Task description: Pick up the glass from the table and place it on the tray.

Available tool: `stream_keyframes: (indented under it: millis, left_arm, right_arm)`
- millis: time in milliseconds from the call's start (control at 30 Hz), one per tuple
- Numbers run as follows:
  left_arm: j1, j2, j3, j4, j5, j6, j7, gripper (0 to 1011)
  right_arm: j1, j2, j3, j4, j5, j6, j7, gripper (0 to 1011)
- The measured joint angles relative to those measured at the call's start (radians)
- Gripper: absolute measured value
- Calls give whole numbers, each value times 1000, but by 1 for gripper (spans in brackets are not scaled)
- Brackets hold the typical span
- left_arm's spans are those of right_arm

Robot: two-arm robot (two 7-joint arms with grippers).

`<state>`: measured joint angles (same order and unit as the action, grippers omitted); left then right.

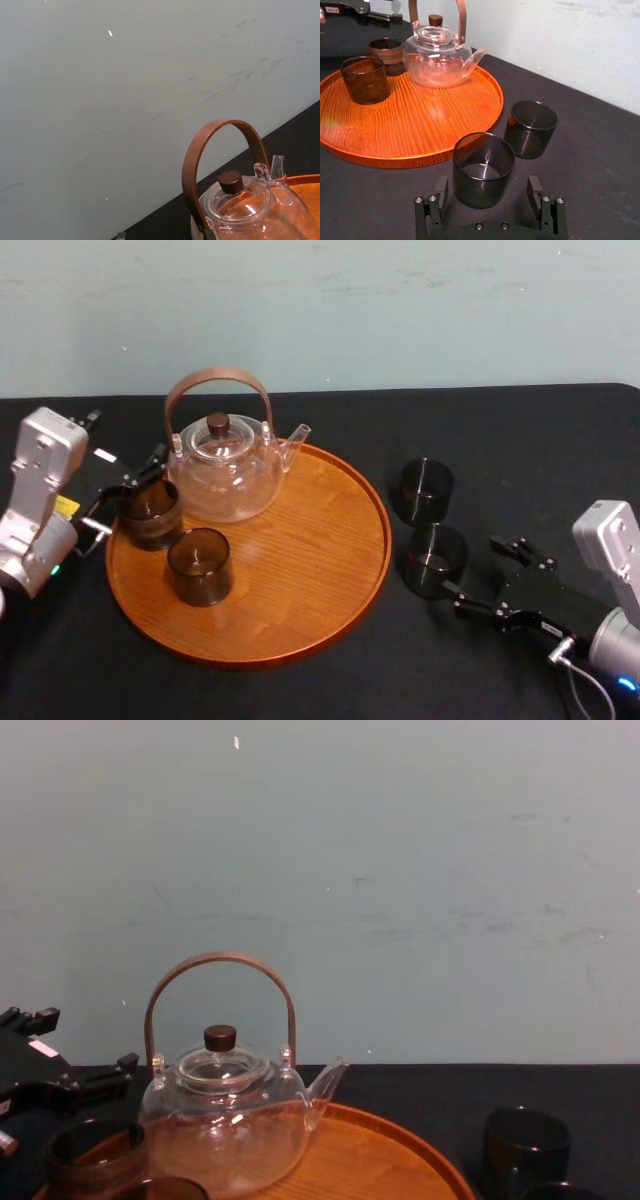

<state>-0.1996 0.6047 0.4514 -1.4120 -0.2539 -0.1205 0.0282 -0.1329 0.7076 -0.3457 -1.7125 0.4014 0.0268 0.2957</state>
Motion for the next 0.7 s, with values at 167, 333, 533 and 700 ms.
stream_keyframes:
  millis: [167,333,533,700]
  left_arm:
    - [0,0,0,0,0,0,0,1001]
    - [0,0,0,0,0,0,0,1001]
    - [0,0,0,0,0,0,0,1001]
    - [0,0,0,0,0,0,0,1001]
  right_arm:
    - [39,-29,-10,40,-6,22,29,1002]
    - [71,-56,-19,77,-16,34,61,1002]
    - [92,-77,-21,103,-20,41,89,1002]
    - [112,-97,-23,128,-37,46,106,1002]
